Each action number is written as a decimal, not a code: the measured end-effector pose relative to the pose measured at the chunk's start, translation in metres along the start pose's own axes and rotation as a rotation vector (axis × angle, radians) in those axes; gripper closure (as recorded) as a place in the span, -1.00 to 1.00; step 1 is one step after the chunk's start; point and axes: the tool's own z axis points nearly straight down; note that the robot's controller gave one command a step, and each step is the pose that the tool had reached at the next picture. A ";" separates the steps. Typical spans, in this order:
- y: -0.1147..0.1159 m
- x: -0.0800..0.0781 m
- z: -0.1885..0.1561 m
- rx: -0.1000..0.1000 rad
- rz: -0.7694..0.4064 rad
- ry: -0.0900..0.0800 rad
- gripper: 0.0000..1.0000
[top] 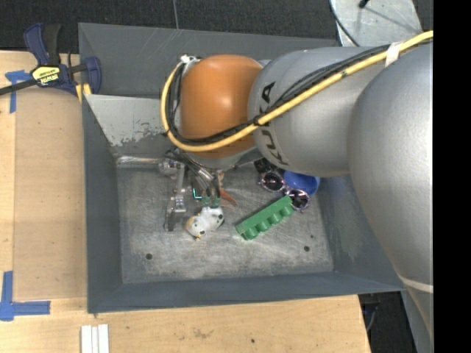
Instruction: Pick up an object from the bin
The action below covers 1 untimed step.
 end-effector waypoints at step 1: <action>-0.001 -0.002 -0.005 -0.002 0.003 -0.008 -1.00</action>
Offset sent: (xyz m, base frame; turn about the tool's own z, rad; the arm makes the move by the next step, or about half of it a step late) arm -0.0187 -0.0719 -0.0847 -0.4240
